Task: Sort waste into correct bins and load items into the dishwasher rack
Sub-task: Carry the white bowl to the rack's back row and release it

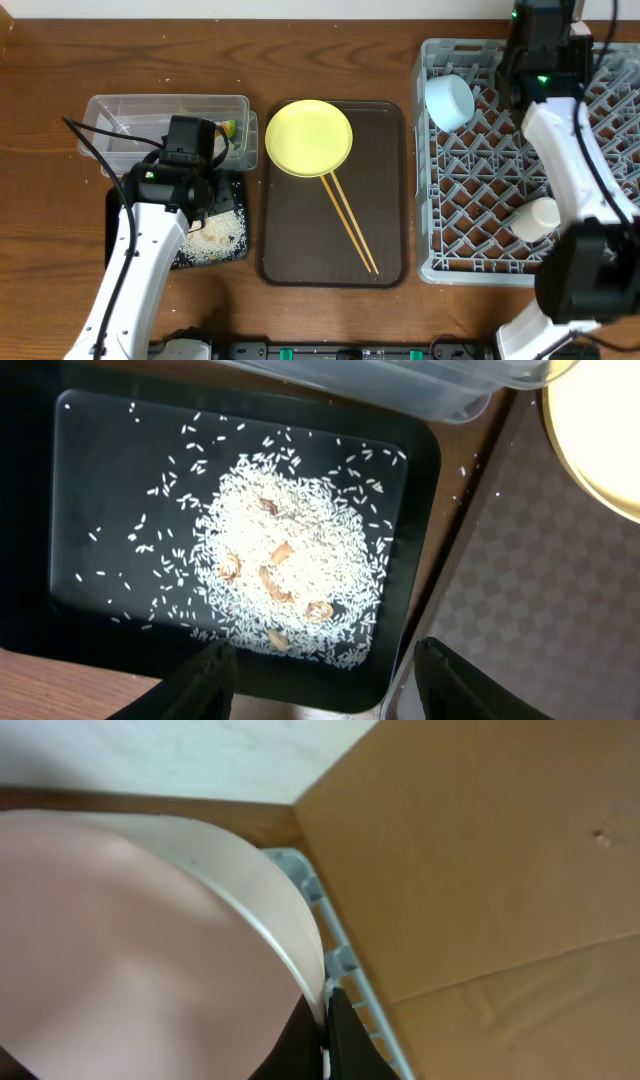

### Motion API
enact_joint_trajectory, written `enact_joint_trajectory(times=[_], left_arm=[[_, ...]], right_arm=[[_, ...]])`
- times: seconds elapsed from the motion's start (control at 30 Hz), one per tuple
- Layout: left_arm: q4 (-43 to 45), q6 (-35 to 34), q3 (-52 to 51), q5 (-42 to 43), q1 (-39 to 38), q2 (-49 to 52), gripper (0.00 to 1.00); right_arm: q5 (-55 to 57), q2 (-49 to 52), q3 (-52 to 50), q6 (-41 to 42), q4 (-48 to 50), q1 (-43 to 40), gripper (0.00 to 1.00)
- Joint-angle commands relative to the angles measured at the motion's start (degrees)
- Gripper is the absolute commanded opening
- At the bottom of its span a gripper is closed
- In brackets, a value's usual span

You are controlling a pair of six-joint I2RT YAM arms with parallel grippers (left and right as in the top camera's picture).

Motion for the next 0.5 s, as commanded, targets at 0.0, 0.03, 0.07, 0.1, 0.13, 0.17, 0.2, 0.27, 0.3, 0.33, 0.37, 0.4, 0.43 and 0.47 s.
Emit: enact_joint_trajectory(times=[0.0,0.03,0.07,0.1,0.13,0.17,0.2,0.27,0.3,0.33,0.37,0.4,0.43,0.47], left_arm=[[-0.31,-0.96,0.46,-1.11,0.24,0.07,0.60],[-0.31,-0.96,0.46,-1.11,0.24,0.07,0.60],[-0.31,-0.98,0.46,-1.09,0.24,0.07,0.60],[-0.33,-0.96,0.46,-1.09,0.24,0.07,0.60],[-0.31,-0.98,0.46,-1.09,0.24,0.07,0.60],[-0.33,-0.98,0.46,-1.07,0.24,0.07,0.60],[-0.31,-0.98,0.46,-0.98,0.24,0.07,0.60],[-0.28,-0.96,0.46,-0.22,0.24,0.07,0.65],[-0.28,-0.98,0.46,-0.09,0.24,0.07,0.65],[-0.31,-0.98,0.46,-0.07,0.24,0.07,0.65],[-0.31,-0.98,0.46,-0.07,0.24,0.07,0.65],[-0.31,-0.98,0.46,-0.07,0.24,0.07,0.65],[-0.33,-0.96,0.46,-0.04,0.24,0.07,0.65],[-0.31,-0.96,0.46,-0.07,0.24,0.07,0.65]], right_arm=[[5.35,3.30,0.42,-6.36,2.16,-0.63,0.01],[5.35,4.11,0.42,-6.34,2.47,-0.61,0.01],[5.33,5.20,0.42,-6.32,2.51,-0.61,0.01],[5.33,5.88,0.42,-6.29,2.51,-0.61,0.01],[5.31,6.82,0.42,-6.29,2.51,-0.59,0.01],[5.22,7.76,0.42,-6.27,2.45,-0.46,0.01],[4.94,8.59,0.42,-6.27,2.32,-0.24,0.01],[4.52,9.94,0.42,-5.49,2.14,0.42,0.01],[4.48,10.43,0.42,-4.79,1.86,0.85,0.01],[4.50,10.91,0.42,-3.98,1.62,1.25,0.01],[4.48,11.19,0.42,-3.30,1.36,1.68,0.01],[4.50,11.61,0.42,-2.69,1.25,2.10,0.01],[4.46,11.89,0.42,-2.16,1.14,2.58,0.01],[4.44,12.15,0.42,-1.92,1.11,2.99,0.01]])
